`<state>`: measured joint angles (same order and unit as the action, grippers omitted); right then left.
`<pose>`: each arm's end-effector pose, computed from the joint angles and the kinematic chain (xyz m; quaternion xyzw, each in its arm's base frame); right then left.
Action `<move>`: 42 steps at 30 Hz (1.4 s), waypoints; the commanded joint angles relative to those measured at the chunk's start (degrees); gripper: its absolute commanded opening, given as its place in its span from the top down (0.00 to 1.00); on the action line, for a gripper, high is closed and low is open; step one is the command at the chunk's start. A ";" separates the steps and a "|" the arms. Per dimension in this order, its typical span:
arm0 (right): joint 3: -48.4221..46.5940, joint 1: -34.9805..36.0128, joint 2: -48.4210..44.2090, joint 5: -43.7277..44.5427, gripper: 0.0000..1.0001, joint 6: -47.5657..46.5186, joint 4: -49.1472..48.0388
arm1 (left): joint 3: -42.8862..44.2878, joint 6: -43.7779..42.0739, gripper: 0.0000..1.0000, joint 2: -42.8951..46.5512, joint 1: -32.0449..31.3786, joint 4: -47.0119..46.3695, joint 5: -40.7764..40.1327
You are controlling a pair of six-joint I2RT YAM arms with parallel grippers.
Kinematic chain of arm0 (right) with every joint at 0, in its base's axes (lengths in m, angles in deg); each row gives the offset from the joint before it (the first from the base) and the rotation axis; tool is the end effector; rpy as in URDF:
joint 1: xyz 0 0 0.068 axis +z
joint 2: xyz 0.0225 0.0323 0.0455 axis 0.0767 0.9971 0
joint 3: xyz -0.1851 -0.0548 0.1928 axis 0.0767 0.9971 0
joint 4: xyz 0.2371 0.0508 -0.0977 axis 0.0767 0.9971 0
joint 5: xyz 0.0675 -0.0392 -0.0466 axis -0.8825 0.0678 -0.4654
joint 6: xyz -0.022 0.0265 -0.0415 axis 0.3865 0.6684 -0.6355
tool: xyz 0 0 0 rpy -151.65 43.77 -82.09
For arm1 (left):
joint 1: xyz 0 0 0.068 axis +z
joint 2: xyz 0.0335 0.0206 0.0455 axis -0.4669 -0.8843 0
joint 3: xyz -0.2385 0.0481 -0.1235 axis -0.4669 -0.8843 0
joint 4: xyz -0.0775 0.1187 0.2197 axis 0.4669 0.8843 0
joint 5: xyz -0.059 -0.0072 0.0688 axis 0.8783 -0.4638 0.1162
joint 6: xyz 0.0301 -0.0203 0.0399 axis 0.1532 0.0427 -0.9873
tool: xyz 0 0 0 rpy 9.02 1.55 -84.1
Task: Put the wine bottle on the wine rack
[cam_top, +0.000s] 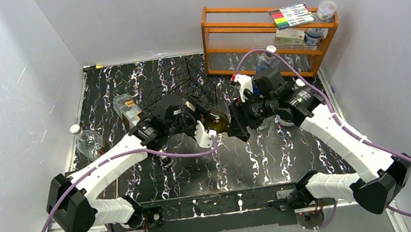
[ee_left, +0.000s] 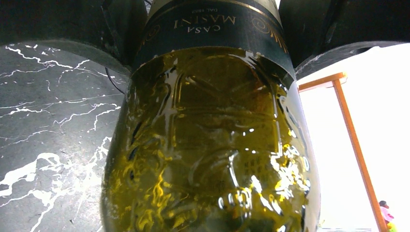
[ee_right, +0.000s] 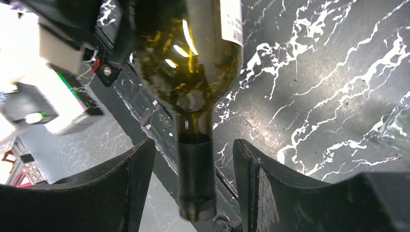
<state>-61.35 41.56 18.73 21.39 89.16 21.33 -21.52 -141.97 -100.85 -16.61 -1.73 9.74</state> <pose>0.1742 0.1492 0.3695 -0.2899 0.8476 0.3266 0.3015 0.2026 -0.2126 0.3090 0.7838 0.2845 0.0785 0.5465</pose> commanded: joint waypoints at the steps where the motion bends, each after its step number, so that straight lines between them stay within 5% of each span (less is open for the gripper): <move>1: 0.52 0.62 -0.23 2.72 0.31 0.65 -2.87 | 5.60 0.19 1.00 1.68 -0.32 -4.82 4.05; 18: 2.08 4.35 4.55 1.50 0.43 2.51 -6.74 | 8.37 5.40 1.00 -0.02 -0.29 -4.44 5.74; 22: 3.31 4.75 3.31 5.29 0.56 2.49 -8.94 | 9.41 7.39 1.00 0.01 -0.25 -4.86 5.34; 23: 3.79 4.68 1.56 5.88 0.77 2.42 -11.63 | 11.03 8.57 1.00 -0.13 -0.29 -4.51 4.89; 25: 3.62 4.75 1.32 6.27 0.96 2.40 -12.14 | 11.56 9.12 1.00 -0.30 -0.28 -4.43 4.69; 30: 4.49 4.75 -0.87 11.57 1.00 3.83 -14.44 | 5.70 12.51 0.34 1.28 -0.28 -15.42 2.62; 31: 5.09 4.74 -1.78 12.25 1.00 4.20 -15.67 | 4.18 12.41 0.07 1.50 -0.28 -16.83 1.82; 42: 7.82 4.70 -6.15 21.49 1.00 7.32 -19.89 | 1.10 10.38 0.02 5.11 -0.27 -7.16 -2.56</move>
<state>-52.28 46.42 15.15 38.51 95.26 10.86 -19.07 -132.48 -100.31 -16.76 -9.45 8.01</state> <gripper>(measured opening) 0.444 0.981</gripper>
